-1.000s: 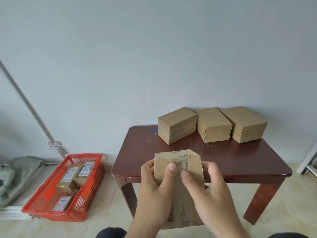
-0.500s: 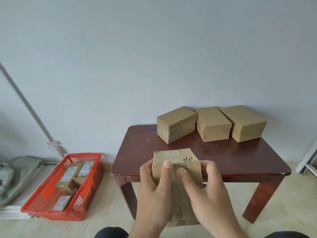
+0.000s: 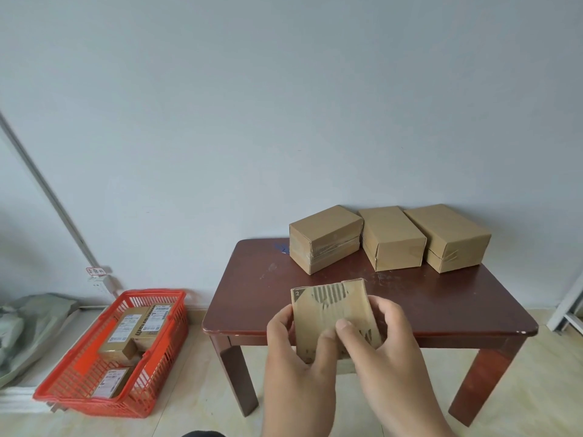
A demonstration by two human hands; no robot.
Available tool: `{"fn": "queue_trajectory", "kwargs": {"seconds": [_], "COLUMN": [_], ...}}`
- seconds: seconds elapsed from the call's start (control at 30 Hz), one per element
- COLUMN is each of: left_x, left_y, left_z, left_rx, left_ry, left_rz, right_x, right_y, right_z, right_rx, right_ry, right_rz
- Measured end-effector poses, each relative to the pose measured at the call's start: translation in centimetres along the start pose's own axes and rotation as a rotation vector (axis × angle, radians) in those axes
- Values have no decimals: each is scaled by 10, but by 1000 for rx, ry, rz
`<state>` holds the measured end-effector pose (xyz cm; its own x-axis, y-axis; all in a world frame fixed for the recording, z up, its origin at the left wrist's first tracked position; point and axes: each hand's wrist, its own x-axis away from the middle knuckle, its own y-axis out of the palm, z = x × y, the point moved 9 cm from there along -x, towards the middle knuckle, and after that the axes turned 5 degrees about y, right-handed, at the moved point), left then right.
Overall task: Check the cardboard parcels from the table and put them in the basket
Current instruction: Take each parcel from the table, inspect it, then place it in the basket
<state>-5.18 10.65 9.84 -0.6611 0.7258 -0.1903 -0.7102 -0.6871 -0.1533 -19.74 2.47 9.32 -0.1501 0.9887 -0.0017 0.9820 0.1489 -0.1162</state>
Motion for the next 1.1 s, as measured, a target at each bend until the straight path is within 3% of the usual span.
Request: {"fn": "queue_trajectory", "kwargs": {"seconds": [0.23, 0.83, 1.1], "left_x": [-12, 0, -5], "left_y": [-10, -16, -15], "left_z": [5, 9, -3], "left_rx": [-21, -16, 19], "left_ry": [78, 197, 107], "left_rz": [34, 166, 189], "right_x": [13, 13, 8], "right_y": [9, 2, -2], "right_z": [2, 9, 2], "right_rx": [29, -45, -73], "right_ry": [-95, -103, -138], "right_rz": [56, 126, 242]}}
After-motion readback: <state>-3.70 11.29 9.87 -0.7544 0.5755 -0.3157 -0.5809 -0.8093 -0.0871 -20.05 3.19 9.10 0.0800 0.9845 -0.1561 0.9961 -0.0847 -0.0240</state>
